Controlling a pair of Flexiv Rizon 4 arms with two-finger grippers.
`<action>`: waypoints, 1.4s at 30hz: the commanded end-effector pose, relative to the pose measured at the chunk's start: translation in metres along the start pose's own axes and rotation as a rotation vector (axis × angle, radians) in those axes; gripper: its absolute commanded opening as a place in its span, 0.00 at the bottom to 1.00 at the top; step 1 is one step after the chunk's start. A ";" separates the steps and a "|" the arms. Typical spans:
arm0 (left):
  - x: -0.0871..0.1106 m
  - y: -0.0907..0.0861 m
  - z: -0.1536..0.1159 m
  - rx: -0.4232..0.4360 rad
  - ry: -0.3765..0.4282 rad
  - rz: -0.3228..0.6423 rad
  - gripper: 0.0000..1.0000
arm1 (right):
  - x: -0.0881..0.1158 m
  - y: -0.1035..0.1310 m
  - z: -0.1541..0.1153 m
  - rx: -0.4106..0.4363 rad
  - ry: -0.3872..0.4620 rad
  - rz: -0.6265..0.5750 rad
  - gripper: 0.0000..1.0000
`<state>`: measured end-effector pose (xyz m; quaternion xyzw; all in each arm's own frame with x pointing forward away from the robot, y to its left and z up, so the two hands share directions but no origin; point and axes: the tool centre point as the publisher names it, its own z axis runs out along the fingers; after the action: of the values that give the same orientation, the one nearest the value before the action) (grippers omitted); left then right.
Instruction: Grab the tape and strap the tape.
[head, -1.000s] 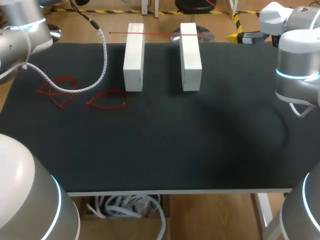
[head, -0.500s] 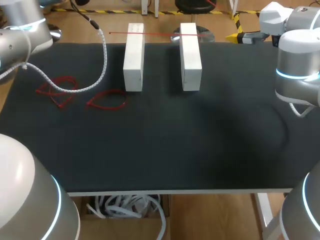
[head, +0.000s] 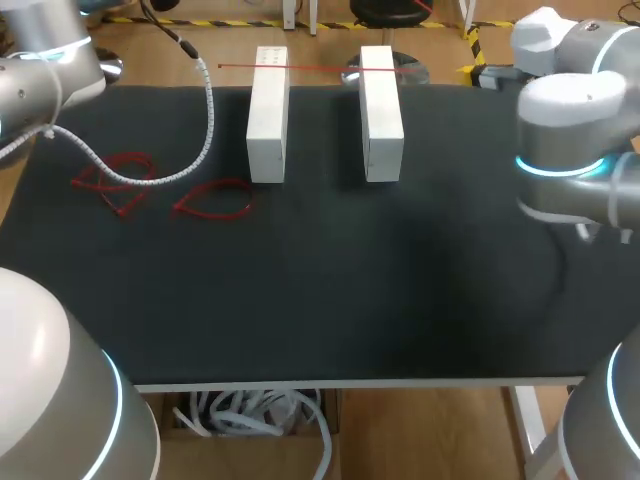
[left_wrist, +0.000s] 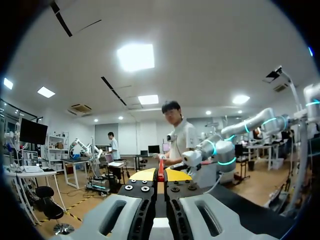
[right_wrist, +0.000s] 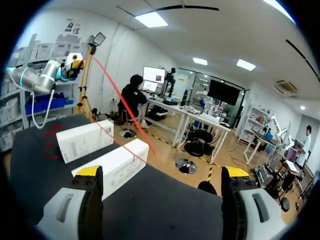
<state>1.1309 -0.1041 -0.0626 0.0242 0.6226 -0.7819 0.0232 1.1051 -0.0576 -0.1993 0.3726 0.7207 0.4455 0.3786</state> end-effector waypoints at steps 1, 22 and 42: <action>-0.001 0.000 0.000 0.001 0.003 0.001 0.00 | 0.006 -0.007 -0.003 -0.242 -0.163 0.041 1.00; -0.001 0.000 0.000 0.001 0.003 0.001 0.00 | 0.002 -0.007 -0.002 -0.278 -0.046 0.642 1.00; -0.001 0.000 0.000 0.001 0.003 0.001 0.00 | 0.014 0.051 -0.001 -0.488 -0.011 1.030 1.00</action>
<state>1.1309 -0.1040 -0.0626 0.0242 0.6225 -0.7819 0.0232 1.1036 -0.0265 -0.1490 0.5731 0.3765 0.7042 0.1843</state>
